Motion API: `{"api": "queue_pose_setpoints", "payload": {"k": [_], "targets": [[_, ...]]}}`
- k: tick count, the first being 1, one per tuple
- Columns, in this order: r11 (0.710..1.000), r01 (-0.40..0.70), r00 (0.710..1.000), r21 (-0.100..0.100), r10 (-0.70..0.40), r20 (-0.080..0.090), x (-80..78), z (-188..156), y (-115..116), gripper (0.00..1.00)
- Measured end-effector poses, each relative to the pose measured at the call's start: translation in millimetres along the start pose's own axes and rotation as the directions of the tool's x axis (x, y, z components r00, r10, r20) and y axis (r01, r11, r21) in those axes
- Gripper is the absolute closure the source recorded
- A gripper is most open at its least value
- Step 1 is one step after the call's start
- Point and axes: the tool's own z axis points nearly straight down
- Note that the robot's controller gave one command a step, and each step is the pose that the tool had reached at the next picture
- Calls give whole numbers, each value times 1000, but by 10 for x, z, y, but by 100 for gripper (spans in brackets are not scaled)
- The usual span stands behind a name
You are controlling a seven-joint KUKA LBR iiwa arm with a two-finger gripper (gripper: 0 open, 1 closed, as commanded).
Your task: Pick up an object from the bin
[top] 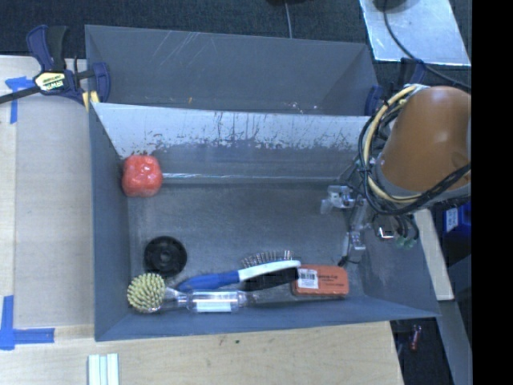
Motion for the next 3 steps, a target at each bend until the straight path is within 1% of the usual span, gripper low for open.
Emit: {"api": "queue_pose_setpoints", "payload": {"k": [1, 2, 3], "targets": [[1000, 4, 1000, 1, -4, 8, -17, -46, 5, 0], [952, 305, 952, 0, -305, 6, -8, 1051, 1073, 0], [983, 182, 983, 6, -182, 16, 31, 327, 727, 0]]}}
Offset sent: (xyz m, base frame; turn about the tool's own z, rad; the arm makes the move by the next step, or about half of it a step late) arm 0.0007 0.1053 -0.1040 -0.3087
